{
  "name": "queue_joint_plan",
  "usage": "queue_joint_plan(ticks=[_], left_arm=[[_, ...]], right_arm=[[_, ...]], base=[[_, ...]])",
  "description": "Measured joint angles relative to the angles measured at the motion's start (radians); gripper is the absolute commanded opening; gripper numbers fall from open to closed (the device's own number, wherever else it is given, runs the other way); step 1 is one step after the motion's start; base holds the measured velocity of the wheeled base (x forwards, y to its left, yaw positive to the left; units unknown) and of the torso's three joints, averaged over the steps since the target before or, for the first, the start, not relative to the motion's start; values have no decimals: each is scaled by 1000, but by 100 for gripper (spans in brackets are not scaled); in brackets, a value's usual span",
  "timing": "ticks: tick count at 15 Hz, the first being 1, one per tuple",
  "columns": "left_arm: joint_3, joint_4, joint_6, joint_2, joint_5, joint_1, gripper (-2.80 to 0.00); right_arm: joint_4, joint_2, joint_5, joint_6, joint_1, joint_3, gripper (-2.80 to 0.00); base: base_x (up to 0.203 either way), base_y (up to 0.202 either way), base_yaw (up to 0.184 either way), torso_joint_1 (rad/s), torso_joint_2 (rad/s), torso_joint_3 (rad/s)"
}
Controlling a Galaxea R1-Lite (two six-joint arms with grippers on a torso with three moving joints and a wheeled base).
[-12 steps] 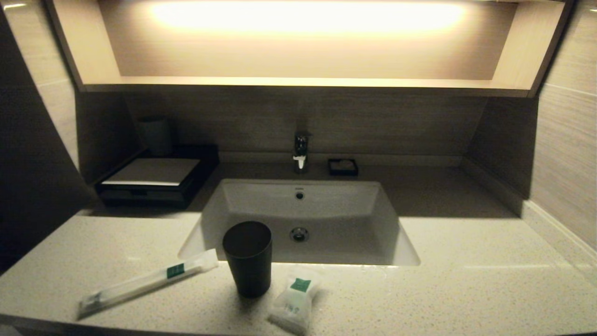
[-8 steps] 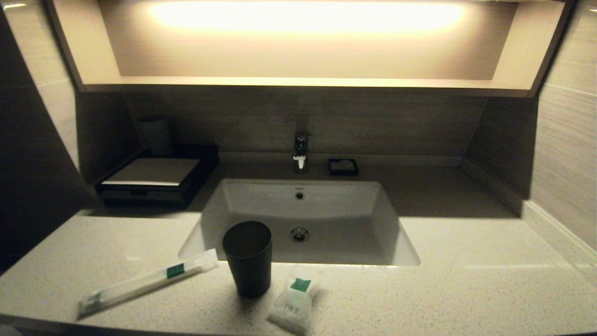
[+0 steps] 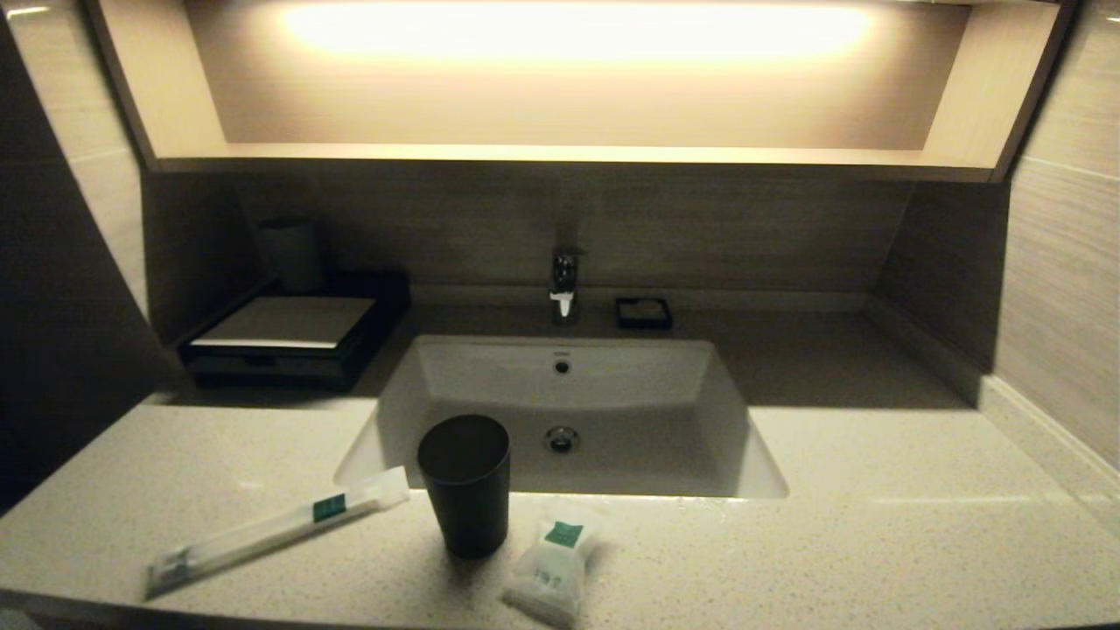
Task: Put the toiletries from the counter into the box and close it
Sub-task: Open the drawer
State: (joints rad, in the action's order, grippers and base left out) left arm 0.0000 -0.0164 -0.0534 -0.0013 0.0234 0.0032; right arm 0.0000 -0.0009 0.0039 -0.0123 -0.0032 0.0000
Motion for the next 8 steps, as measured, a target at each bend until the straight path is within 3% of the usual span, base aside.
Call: queue_joint_plan(ticks=[8], left_arm=[[0, 1, 1, 0, -4, 0, -280]], right_arm=[[0, 0, 0, 0, 0, 0, -280]], base=[[0, 0, 0, 0, 0, 0]])
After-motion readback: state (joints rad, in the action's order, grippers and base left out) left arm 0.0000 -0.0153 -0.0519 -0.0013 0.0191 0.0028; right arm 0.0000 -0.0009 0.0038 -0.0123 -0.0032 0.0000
